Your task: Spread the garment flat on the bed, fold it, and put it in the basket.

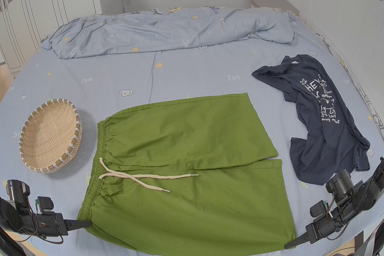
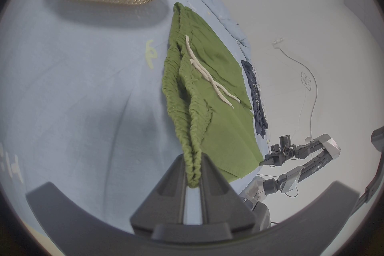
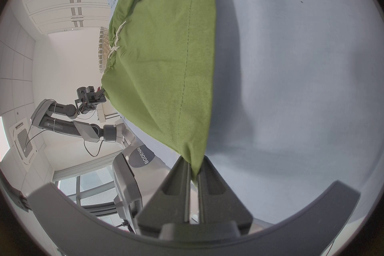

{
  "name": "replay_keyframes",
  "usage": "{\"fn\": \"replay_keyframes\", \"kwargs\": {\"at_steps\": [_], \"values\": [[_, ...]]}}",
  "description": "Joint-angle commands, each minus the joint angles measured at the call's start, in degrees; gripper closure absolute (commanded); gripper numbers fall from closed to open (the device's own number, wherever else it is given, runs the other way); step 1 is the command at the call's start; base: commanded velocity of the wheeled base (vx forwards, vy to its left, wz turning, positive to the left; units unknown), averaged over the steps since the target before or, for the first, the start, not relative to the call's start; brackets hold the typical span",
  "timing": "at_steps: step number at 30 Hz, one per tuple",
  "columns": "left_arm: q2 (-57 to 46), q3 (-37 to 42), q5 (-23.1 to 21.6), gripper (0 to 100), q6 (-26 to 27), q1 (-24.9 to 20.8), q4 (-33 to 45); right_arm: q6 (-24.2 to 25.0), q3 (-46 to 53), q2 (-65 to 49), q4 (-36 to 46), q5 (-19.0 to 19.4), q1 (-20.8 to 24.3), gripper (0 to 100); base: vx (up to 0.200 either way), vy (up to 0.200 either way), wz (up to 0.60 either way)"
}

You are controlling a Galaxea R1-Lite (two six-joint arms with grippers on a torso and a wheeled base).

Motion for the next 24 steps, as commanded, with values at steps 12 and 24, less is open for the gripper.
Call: {"fn": "replay_keyframes", "kwargs": {"at_steps": [12,24], "values": [[-6.6,0.1,0.7,100,0.1,-0.9,0.3,0.7,-0.2,-13.2,1.8,-0.3,0.4,100,0.000,0.000,0.00],[-23.6,-24.3,7.6,100,-19.3,-7.9,28.1,4.0,-32.9,-27.2,34.0,-2.1,0.4,100,0.000,0.000,0.00]]}}
